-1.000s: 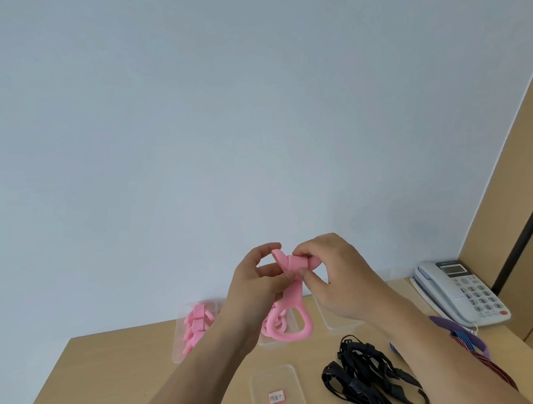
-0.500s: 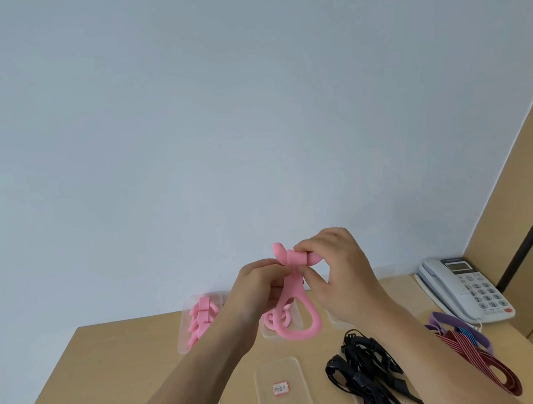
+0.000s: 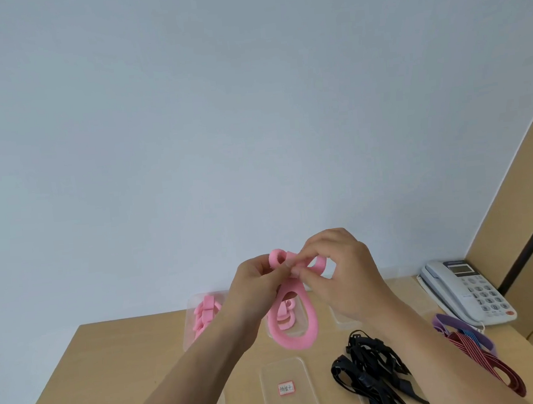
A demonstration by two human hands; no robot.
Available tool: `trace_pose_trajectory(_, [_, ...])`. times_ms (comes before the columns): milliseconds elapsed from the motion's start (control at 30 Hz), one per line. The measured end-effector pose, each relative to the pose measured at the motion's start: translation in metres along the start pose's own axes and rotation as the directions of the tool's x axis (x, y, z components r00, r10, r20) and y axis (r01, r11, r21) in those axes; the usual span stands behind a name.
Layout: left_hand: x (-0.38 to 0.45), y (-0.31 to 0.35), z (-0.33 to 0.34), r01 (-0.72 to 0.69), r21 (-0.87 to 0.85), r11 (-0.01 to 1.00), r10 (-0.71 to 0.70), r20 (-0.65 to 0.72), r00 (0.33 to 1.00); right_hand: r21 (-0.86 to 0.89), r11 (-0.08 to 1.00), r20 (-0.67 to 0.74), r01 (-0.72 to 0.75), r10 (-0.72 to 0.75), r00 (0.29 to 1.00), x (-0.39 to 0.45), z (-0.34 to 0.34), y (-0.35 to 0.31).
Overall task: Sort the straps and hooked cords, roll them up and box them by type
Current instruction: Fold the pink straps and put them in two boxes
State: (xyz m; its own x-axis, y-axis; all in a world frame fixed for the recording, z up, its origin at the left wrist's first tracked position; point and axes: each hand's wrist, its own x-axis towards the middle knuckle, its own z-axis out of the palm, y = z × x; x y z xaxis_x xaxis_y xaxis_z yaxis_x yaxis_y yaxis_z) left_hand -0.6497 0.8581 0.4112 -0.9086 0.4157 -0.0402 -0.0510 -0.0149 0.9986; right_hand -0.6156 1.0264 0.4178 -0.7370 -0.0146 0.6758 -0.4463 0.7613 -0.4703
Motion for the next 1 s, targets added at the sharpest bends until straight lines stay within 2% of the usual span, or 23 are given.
trace_pose_trajectory(100, [0.002, -0.002, -0.005, -0.029, 0.014, 0.999, 0.029, 0.006, 1.0, 0.128, 0.963, 0.069, -0.236, 0.229, 0.971, 0.005, -0.001, -0.008])
trace_pose_trajectory(167, [0.001, -0.001, -0.008, -0.044, 0.016, 0.999, 0.044, 0.013, 0.999, 0.07, 0.924, 0.163, -0.376, 0.361, 0.918, 0.007, 0.002, -0.01])
trace_pose_trajectory(233, [0.002, -0.002, -0.013, -0.047, 0.007, 0.999, 0.047, 0.014, 0.999, 0.038, 0.897, 0.228, -0.441, 0.422, 0.877, 0.008, 0.008, -0.013])
trace_pose_trajectory(333, [0.002, -0.004, -0.021, -0.045, -0.008, 0.999, 0.045, 0.009, 0.999, 0.082, 0.894, 0.229, -0.441, 0.414, 0.881, 0.007, 0.016, -0.021])
trace_pose_trajectory(433, [0.0, -0.004, -0.031, -0.037, -0.036, 0.999, 0.037, 0.009, 0.999, 0.051, 0.907, 0.226, -0.418, 0.397, 0.889, 0.008, 0.022, -0.03])
trace_pose_trajectory(567, [-0.007, -0.004, -0.046, -0.022, -0.074, 0.997, 0.031, 0.122, 0.992, 0.071, 0.905, 0.21, -0.42, 0.398, 0.893, 0.012, 0.031, -0.039])
trace_pose_trajectory(700, [-0.011, -0.008, -0.065, 0.063, -0.094, 0.994, -0.041, 0.228, 0.973, 0.133, 0.89, 0.183, -0.437, 0.411, 0.893, 0.008, 0.046, -0.045])
trace_pose_trajectory(800, [-0.011, -0.013, -0.077, 0.137, -0.047, 0.989, -0.12, 0.268, 0.956, 0.158, 0.886, 0.135, -0.435, 0.417, 0.899, 0.003, 0.06, -0.049])
trace_pose_trajectory(1000, [-0.006, -0.026, -0.089, 0.18, -0.072, 0.981, -0.145, 0.34, 0.929, 0.218, 0.882, 0.081, -0.418, 0.41, 0.908, -0.014, 0.078, -0.049])
